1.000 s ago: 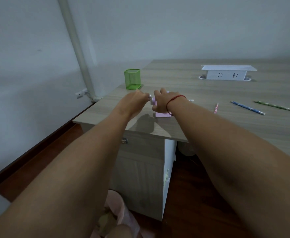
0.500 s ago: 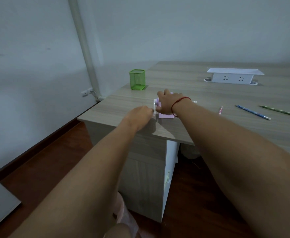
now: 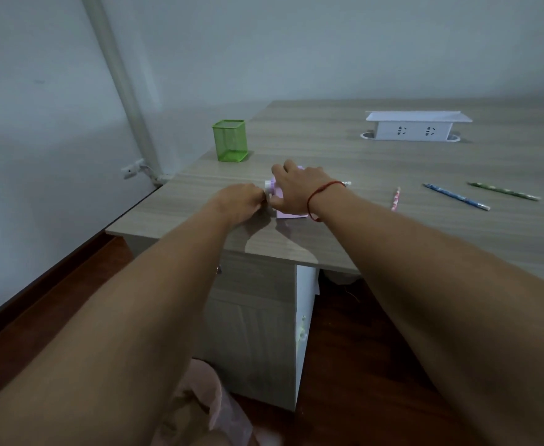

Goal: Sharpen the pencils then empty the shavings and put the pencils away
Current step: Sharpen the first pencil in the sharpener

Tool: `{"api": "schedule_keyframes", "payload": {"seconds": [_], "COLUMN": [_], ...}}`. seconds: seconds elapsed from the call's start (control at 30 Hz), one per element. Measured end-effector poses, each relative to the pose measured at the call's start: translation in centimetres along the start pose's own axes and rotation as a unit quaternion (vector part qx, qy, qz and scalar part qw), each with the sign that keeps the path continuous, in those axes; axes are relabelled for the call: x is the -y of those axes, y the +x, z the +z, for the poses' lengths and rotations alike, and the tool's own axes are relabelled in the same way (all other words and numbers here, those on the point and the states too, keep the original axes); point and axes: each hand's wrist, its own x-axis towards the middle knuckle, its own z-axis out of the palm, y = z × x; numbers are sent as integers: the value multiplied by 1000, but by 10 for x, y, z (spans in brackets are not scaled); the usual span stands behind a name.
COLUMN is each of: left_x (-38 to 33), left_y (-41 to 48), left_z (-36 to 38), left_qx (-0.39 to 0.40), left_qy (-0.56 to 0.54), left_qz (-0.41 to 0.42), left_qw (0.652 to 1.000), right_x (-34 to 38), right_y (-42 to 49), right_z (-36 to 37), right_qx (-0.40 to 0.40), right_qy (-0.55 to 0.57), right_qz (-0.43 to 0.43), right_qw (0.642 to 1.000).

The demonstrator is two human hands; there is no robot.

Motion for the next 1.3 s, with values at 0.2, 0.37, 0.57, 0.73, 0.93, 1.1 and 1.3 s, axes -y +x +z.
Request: {"api": "schedule_keyframes", "payload": {"seconds": [0.2, 0.37, 0.57, 0.73, 0.93, 1.1, 1.3], "left_x": [11, 12, 8, 3, -9, -17, -22], "left_y": [10, 15, 7, -15, -40, -51, -50], "left_z": [-16, -28, -50, -43, -22, -3, -14], "left_qx": [-16, -73, -161, -201, -224, -190, -133], "left_qy": [60, 102, 109, 68, 12, 3, 20], "left_qz": [38, 69, 84, 73, 37, 43, 38], "left_qw": [997, 990, 977, 974, 974, 981, 990], "right_x": [2, 1, 5, 8, 8, 6, 6], "right_y": [-1, -3, 3, 4, 2, 3, 6], "right_z": [-2, -5, -8, -10, -8, -9, -9], "right_qx": [9, 13, 45, 63, 66, 70, 83], "right_qy": [-2, 7, -6, 0, -2, 8, 5], "right_qz": [0, 25, 49, 52, 46, 44, 38], "right_qw": [1000, 1000, 998, 997, 997, 997, 996]}}
